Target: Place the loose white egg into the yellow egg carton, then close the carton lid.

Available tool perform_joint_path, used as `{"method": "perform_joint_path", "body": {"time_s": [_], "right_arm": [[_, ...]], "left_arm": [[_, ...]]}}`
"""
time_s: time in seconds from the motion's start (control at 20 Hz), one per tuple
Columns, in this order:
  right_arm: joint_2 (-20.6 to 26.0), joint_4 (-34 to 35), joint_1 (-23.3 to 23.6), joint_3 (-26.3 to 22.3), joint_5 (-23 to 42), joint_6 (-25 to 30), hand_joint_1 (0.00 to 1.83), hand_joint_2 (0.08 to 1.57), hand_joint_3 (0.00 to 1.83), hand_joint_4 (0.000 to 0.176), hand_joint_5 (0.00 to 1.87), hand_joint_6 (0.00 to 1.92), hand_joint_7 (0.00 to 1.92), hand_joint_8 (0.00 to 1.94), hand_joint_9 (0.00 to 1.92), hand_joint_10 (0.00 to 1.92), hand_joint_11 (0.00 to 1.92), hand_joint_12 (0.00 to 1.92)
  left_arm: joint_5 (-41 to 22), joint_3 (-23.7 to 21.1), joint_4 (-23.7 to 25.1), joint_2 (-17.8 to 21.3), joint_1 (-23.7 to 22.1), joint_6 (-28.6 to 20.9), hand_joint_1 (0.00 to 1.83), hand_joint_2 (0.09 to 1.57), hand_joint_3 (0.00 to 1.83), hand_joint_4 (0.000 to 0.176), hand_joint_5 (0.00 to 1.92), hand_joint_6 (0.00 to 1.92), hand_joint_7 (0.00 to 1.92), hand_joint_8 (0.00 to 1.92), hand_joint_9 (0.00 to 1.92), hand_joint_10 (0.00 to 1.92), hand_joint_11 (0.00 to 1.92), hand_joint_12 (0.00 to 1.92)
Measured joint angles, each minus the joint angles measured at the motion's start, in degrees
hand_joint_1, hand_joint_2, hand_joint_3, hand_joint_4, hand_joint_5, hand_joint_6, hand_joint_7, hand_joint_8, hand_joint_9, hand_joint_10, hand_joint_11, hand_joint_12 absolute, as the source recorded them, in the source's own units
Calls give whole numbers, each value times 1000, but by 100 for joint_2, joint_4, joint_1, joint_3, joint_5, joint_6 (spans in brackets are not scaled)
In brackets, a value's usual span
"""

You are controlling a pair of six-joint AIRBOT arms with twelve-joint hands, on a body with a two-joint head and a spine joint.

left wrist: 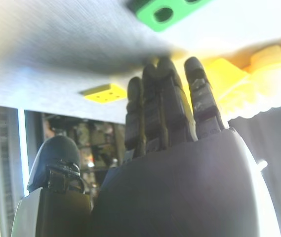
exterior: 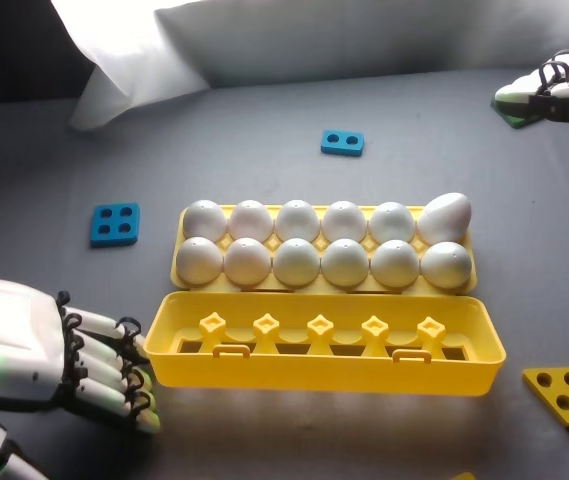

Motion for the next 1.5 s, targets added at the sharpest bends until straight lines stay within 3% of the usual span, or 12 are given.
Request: {"method": "perform_joint_path", "body": {"time_s": [0.65,0.8,1.5], "right_arm": [[0,0,0,0,-11,0,15,1057,0,0,0,0,0,0,0,0,0,0],[0,0,0,-4,-11,0,48,1062,0,0,0,0,0,0,0,0,0,0],[17,-35,0,-79,-17,0,53,1066,1,0,0,0,0,0,0,0,0,0]], "left_arm": [[313,-295,-2,92,-304,-280,0,1275,0,0,310,0,317,4,248,3,0,255],[260,-236,-11,92,-374,-420,0,1274,0,0,288,4,307,6,236,4,4,180],[197,151,-310,44,-846,-723,0,1282,1,0,302,2,319,1,255,3,2,233]]}}
